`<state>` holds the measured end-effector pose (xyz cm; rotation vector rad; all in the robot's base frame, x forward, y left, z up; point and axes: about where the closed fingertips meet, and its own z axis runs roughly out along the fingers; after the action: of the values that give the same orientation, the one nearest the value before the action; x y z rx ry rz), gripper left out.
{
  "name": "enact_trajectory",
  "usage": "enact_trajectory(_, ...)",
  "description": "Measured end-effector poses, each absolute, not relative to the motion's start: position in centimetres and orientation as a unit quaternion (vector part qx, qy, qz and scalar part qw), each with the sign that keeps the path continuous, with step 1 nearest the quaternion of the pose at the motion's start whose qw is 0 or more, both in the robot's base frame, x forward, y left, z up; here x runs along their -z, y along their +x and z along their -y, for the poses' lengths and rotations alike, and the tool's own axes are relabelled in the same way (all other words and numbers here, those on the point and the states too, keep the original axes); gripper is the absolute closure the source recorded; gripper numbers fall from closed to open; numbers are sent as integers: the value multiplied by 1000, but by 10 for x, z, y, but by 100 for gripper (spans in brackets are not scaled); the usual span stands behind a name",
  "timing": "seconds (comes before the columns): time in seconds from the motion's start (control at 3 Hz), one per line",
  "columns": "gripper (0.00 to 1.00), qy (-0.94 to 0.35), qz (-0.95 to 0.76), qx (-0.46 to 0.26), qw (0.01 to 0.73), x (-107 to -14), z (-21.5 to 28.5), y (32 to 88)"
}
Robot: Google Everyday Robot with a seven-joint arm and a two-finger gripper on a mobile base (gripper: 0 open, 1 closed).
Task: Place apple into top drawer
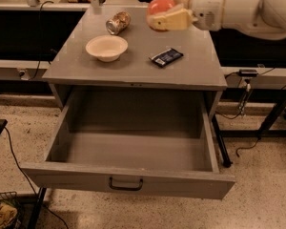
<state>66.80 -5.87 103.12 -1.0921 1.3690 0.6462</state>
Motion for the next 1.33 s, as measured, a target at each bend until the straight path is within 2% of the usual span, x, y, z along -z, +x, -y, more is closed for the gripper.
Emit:
enact_trajectory(0.67,100,-479,-619,-291,550,-962,70,558)
enact_trajectory(1.0,100,-487,-639,-308,510,-914,57,533)
enact_trajectory(1.33,100,-490,-646,-312,496,-905,54,538)
